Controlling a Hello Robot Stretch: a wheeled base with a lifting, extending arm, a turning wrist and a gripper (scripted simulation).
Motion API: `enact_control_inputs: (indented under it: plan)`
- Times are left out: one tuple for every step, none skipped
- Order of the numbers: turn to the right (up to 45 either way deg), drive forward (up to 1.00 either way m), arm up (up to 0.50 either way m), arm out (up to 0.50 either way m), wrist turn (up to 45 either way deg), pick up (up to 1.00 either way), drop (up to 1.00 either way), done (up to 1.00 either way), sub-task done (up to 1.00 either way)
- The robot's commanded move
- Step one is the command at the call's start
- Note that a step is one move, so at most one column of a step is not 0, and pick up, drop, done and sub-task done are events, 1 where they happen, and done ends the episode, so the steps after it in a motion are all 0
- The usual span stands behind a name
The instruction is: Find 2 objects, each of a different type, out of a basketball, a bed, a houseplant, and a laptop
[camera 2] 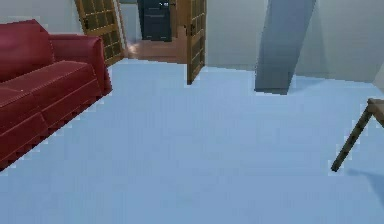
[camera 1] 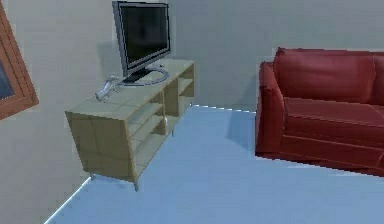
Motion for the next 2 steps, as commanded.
enact_control_inputs:
  plan:
    - [45.0,0.00,0.00,0.00,0.0,0.00,0.00,0.00,0.00]
    - [33.0,0.00,0.00,0.00,0.0,0.00,0.00,0.00,0.00]
